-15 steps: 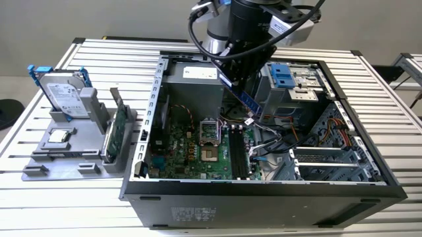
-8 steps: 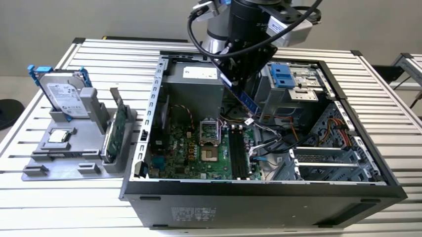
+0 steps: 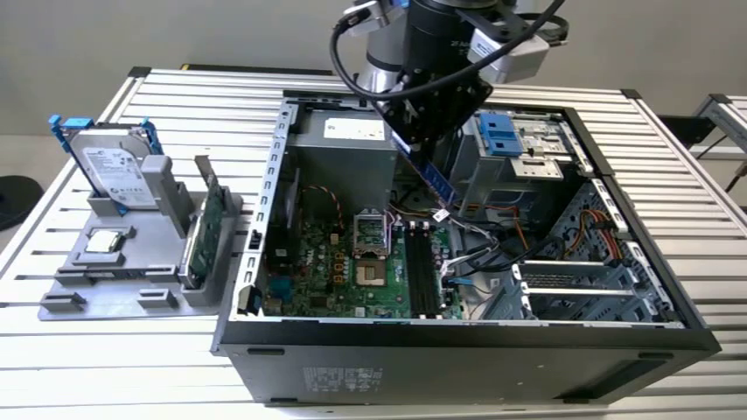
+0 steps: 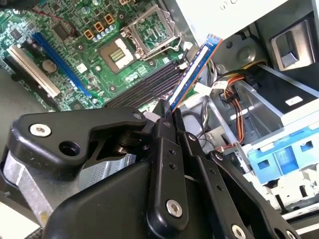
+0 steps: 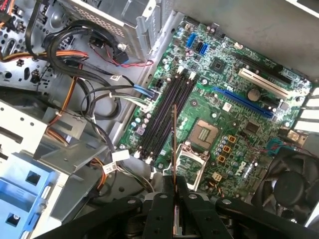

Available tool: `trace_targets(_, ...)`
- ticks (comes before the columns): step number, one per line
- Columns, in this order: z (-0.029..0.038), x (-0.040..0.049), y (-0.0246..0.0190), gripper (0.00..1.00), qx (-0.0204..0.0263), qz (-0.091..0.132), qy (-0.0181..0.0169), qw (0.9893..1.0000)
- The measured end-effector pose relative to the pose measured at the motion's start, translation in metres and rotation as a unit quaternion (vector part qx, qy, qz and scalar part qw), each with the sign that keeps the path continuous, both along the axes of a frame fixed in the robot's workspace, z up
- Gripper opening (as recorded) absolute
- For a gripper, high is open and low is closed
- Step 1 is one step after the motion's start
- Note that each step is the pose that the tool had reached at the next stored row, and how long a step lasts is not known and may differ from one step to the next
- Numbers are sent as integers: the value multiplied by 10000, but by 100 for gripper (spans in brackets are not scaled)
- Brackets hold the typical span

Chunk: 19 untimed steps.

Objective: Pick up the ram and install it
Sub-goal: 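Insert the ram into the slot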

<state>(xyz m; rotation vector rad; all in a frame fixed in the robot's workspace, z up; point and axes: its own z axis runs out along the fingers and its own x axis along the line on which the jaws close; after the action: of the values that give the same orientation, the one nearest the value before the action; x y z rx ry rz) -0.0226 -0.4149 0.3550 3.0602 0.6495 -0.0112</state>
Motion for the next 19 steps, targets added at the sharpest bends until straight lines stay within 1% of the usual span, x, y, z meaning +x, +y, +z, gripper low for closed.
trace_targets(5, -1, 0, 0, 0, 0, -175, 0, 9998)
trace_targets(9, -2, 0, 0, 0, 0, -311, 0, 9995)
trace_targets(14, -4, 0, 0, 0, 0, -475, 0, 9989)
trace_targets(19, -4, 0, 0, 0, 0, -632, 0, 9980)
